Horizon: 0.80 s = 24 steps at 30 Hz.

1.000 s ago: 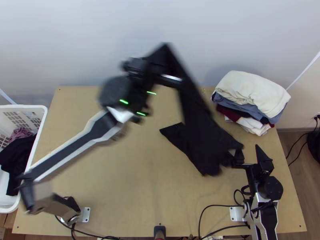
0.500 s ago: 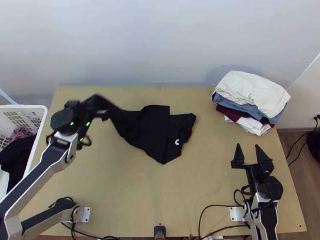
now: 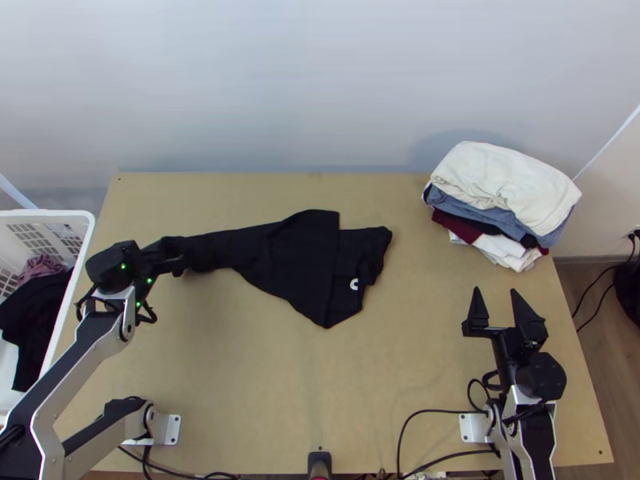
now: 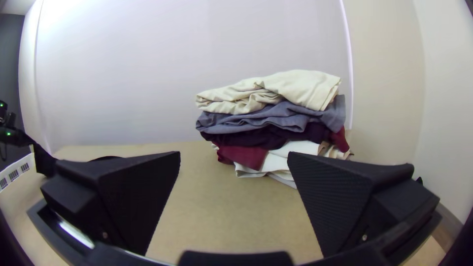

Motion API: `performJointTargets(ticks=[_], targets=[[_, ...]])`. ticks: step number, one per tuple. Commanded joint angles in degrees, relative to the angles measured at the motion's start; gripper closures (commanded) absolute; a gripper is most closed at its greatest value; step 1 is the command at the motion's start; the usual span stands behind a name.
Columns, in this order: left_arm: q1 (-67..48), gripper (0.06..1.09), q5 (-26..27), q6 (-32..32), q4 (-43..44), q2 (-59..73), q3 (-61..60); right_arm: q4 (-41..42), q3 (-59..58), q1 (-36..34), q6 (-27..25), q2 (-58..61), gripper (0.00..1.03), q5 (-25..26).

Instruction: Fold the t-shirt

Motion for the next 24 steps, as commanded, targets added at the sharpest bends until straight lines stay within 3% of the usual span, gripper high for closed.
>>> performJointTargets(ticks=[1,8,9,11,14,16,17,19,24], targets=[[0.3,1.05,1.3,0.6,-2.8,0.6,-1.4,-1.2,-0.3,-0.3,-0.5,-0.4,0.05,0.3],[4.1,1.05,7.4,-1.3,-9.9,1.4,-0.7,-1.2,-0.3,-0.3,-0.5,-0.4,0.04,0.3],[4.3,1.01,8.3,-1.3,-12.6,1.3,0.0,-1.2,-0.3,-0.3,-0.5,-0.4,0.04,0.3],[5.8,0.8,9.0,-1.3,-17.3,1.7,2.0,-1.2,-0.3,-0.3,-0.5,-0.4,0.04,0.3],[8.8,0.54,14.6,-2.4,-22.2,3.3,4.0,-1.2,-0.2,-0.3,-0.5,-0.4,0.04,0.3],[10.5,0.22,15.6,-4.1,-22.9,3.6,4.0,-1.2,-0.3,-0.3,-0.5,-0.4,0.04,0.3],[12.1,0.11,16.5,-5.4,-23.0,4.0,4.0,-1.2,-0.3,-0.3,-0.5,-0.4,0.04,0.3],[15.9,0.1,20.8,-7.0,-24.6,4.8,5.1,-1.2,-0.2,-0.3,-0.5,-0.4,0.04,0.3],[23.6,0.1,22.2,-12.7,-25.7,5.2,9.7,-1.2,-0.3,-0.3,-0.5,-0.4,0.04,0.3]])
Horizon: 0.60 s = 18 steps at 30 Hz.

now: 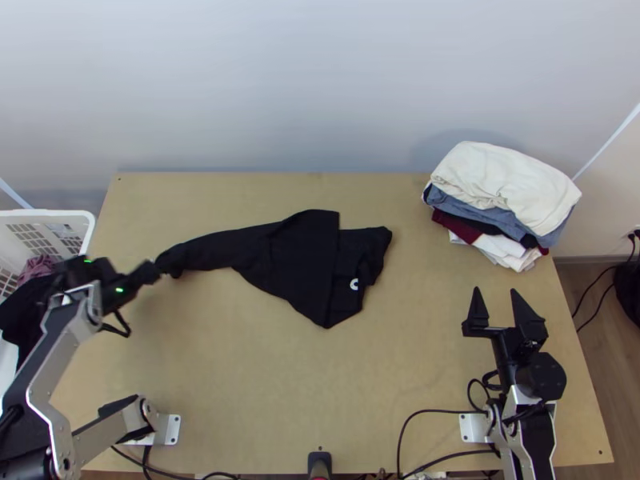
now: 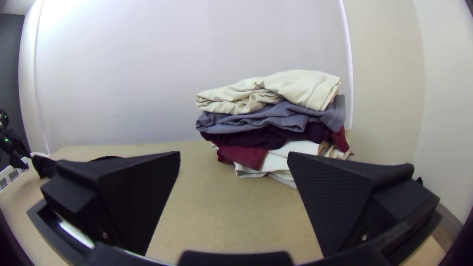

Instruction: Fold the t-shirt

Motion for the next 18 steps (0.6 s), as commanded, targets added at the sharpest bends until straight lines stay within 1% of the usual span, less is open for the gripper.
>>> performJointTargets(ticks=[1,3,5,7,10,12,16,18], targets=[[3.9,0.1,1.2,-4.9,-1.5,0.3,5.0,-1.2,-0.3,-0.3,-0.5,-0.4,0.04,0.3],[6.1,0.1,1.3,-6.3,-3.7,0.3,7.8,-1.2,-0.3,0.2,-0.5,-0.4,0.04,0.2],[7.7,0.1,1.4,-7.8,-4.9,0.5,9.3,-1.2,-0.3,3.0,-0.5,-0.4,0.04,0.2],[8.0,0.1,1.7,-7.9,-5.4,0.3,9.5,-1.2,-0.3,4.6,-0.5,-0.4,0.04,0.1],[8.7,0.1,1.7,-8.6,-6.6,-0.3,9.5,-1.2,-0.3,7.7,1.5,-0.4,0.04,0.1],[9.1,0.1,1.7,-8.6,-7.3,-1.4,9.2,-1.3,-0.3,9.4,1.5,-0.4,0.04,0.3],[10.0,0.1,1.8,-8.6,-8.2,-3.9,9.0,-1.5,-0.2,8.2,1.1,-0.3,0.04,0.3],[10.7,0.1,1.9,-8.1,-8.6,-4.8,8.7,-1.5,-0.2,9.3,0.5,-0.2,0.04,0.3]])
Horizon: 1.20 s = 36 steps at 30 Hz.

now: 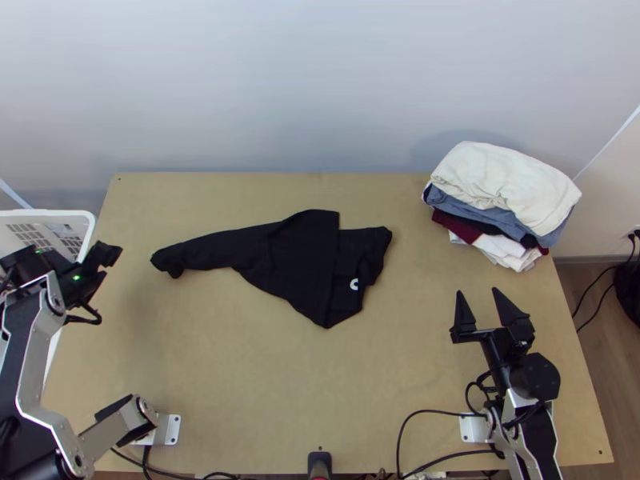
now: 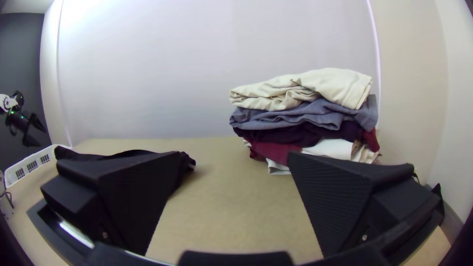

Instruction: Fold the t-shirt

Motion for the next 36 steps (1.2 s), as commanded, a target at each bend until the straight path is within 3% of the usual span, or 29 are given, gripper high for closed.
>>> performJointTargets(ticks=[1,9,18,26,32,36], targets=[[1.4,0.1,1.2,-0.8,-1.1,-2.4,-0.4,-1.5,-0.2,1.7,-1.0,0.1,0.04,0.3],[1.7,0.1,1.3,-0.4,-1.7,-3.7,-0.5,-1.0,2.5,7.3,-3.3,0.9,0.04,-0.1],[1.1,0.1,1.3,-0.8,-1.7,-6.2,-2.0,-0.2,10.0,19.5,-15.2,11.9,0.04,-0.7],[1.6,0.1,1.3,-0.4,-2.0,-8.4,-3.0,1.0,15.5,27.2,-21.2,29.1,0.04,-0.8],[1.7,0.1,1.3,-0.4,-2.6,-9.6,-3.3,5.0,19.2,28.2,-21.4,42.5,0.04,-1.1],[2.3,0.1,1.3,-0.4,-2.6,-10.5,-4.0,5.2,24.2,28.1,-17.7,52.8,0.05,-1.5]])
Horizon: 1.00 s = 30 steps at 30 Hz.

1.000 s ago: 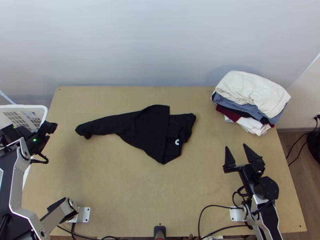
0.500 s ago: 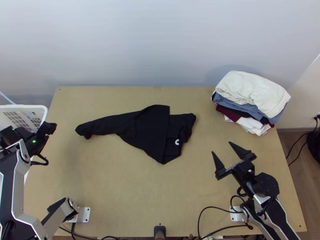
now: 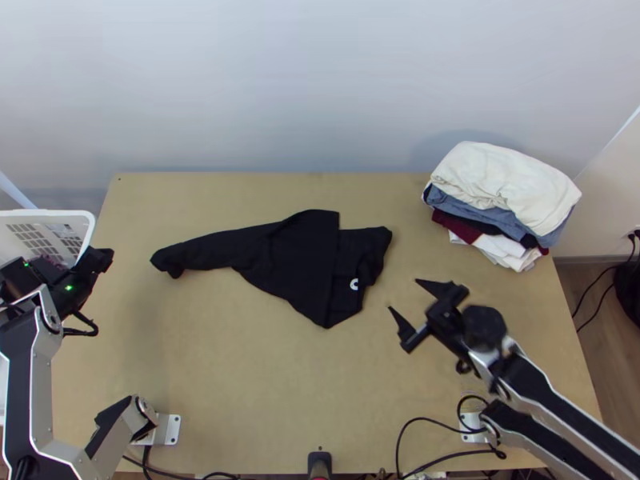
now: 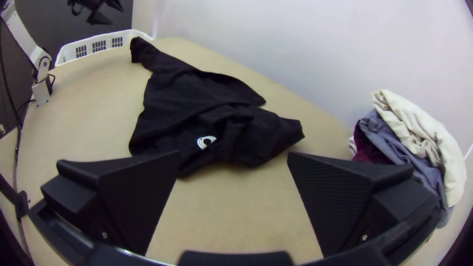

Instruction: Fold the t-shirt

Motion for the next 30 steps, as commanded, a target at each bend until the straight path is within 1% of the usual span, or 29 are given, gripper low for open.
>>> performJointTargets(ticks=[1,2,5,7,9,11,12,15,16,17,30], targets=[[1.0,0.1,0.9,-0.4,-0.7,-1.4,-1.8,1.9,4.2,0.3,2.4,7.0,0.05,-0.4],[1.2,0.1,0.9,-0.4,-0.7,-1.5,-2.0,3.1,4.6,0.1,3.1,8.7,0.05,-0.5],[1.5,0.1,0.9,-0.4,-0.7,-1.9,-2.3,6.1,5.9,0.1,5.3,13.4,0.1,-0.8],[1.6,0.1,0.9,-0.4,-0.7,-2.1,-2.5,6.7,6.9,0.1,6.3,16.3,0.11,-1.0],[1.7,0.1,0.9,-0.4,-0.7,-2.1,-2.6,7.0,8.1,0.1,7.6,19.1,0.17,-1.1],[1.8,0.1,0.9,-0.4,-0.7,-2.1,-2.8,8.9,8.6,-0.2,8.3,21.6,0.27,-1.3],[1.9,0.1,0.9,-0.4,-0.7,-2.1,-2.9,10.0,8.7,-0.2,8.5,22.4,0.3,-1.4],[2.2,0.1,0.9,-0.4,-0.7,-2.3,-3.1,12.0,9.5,-0.3,9.5,25.2,0.5,-1.4],[2.2,0.1,0.9,-0.4,-0.6,-2.3,-3.1,12.8,9.6,-0.3,9.7,25.9,0.54,-1.4],[2.3,0.1,0.9,-0.4,-0.6,-2.3,-3.2,13.4,9.8,-0.3,10.0,26.6,0.56,-1.4],[2.9,0.1,0.9,-0.2,0.0,-2.0,-3.3,14.5,15.2,-2.0,10.6,36.1,0.56,-1.6]])
